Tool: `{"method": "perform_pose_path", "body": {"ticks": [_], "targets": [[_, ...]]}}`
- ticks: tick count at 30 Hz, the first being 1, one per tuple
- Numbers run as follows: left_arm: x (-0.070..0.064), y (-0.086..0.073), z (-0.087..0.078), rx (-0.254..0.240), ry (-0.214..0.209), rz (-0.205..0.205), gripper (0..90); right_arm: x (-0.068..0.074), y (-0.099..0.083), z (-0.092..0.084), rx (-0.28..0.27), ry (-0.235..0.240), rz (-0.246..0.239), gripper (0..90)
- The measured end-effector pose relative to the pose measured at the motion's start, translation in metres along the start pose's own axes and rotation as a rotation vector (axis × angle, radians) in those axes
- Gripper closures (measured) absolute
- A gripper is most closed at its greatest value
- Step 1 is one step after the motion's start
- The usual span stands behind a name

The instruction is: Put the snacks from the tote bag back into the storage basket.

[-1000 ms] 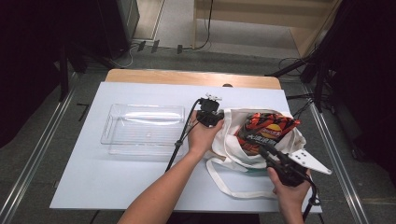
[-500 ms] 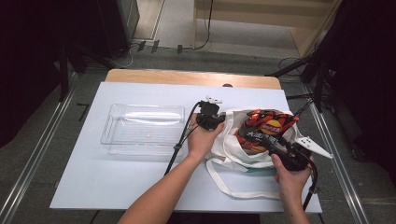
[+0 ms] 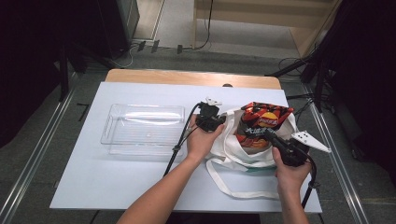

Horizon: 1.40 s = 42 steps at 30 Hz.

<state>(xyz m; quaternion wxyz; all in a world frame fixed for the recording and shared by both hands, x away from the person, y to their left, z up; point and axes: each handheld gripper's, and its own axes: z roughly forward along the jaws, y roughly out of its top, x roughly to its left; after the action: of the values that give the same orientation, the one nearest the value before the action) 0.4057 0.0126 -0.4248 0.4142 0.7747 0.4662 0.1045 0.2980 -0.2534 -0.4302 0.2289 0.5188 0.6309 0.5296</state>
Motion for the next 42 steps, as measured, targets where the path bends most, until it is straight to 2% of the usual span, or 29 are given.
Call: {"method": "perform_pose_path", "body": {"ticks": [2, 10, 11, 16, 20, 21, 22, 23, 24, 26, 27, 30, 34, 35, 42], "targets": [[0.0, -0.001, -0.002, -0.005, -0.004, 0.004, 84.4, 0.003, 0.003, -0.004, -0.013, 0.011, -0.008, 90.0], [0.003, -0.005, -0.013, -0.036, -0.018, -0.014, 78.6, 0.019, 0.017, -0.015, -0.087, -0.009, -0.03, 90.0], [0.005, -0.006, -0.018, -0.05, -0.025, -0.032, 76.5, 0.023, 0.021, -0.02, -0.124, -0.011, -0.018, 90.0], [0.005, -0.008, -0.035, -0.107, -0.082, -0.04, 65.4, 0.029, 0.032, -0.034, -0.18, -0.004, -0.01, 90.0], [-0.001, -0.005, -0.056, -0.156, -0.061, -0.028, 60.9, 0.033, 0.036, -0.039, -0.208, -0.008, -0.005, 90.0], [-0.002, -0.003, -0.062, -0.178, -0.063, -0.026, 60.7, 0.034, 0.037, -0.04, -0.21, -0.011, -0.006, 90.0], [-0.002, -0.003, -0.062, -0.178, -0.063, -0.026, 60.5, 0.034, 0.037, -0.04, -0.21, -0.011, -0.006, 90.0], [-0.006, -0.001, -0.075, -0.221, -0.077, -0.021, 60.1, 0.036, 0.037, -0.041, -0.217, -0.011, -0.001, 90.0], [-0.006, -0.001, -0.075, -0.221, -0.077, -0.021, 59.8, 0.037, 0.038, -0.041, -0.217, -0.011, -0.004, 90.0], [-0.015, 0.0, -0.089, -0.27, -0.127, 0.001, 58.5, 0.038, 0.038, -0.041, -0.223, -0.015, -0.001, 90.0], [-0.015, 0.0, -0.089, -0.27, -0.127, 0.001, 57.9, 0.038, 0.038, -0.041, -0.223, -0.015, -0.001, 90.0], [-0.029, 0.001, -0.099, -0.315, -0.185, 0.057, 56.8, 0.039, 0.037, -0.041, -0.222, -0.007, 0.015, 90.0], [-0.036, 0.004, -0.101, -0.334, -0.215, 0.077, 58.0, 0.04, 0.036, -0.04, -0.222, -0.003, 0.019, 90.0], [-0.04, 0.007, -0.101, -0.344, -0.242, 0.077, 56.2, 0.042, 0.036, -0.041, -0.219, -0.001, 0.019, 90.0], [-0.052, 0.02, -0.097, -0.363, -0.272, 0.093, 50.3, 0.047, 0.034, -0.039, -0.216, 0.023, 0.011, 90.0]]}}
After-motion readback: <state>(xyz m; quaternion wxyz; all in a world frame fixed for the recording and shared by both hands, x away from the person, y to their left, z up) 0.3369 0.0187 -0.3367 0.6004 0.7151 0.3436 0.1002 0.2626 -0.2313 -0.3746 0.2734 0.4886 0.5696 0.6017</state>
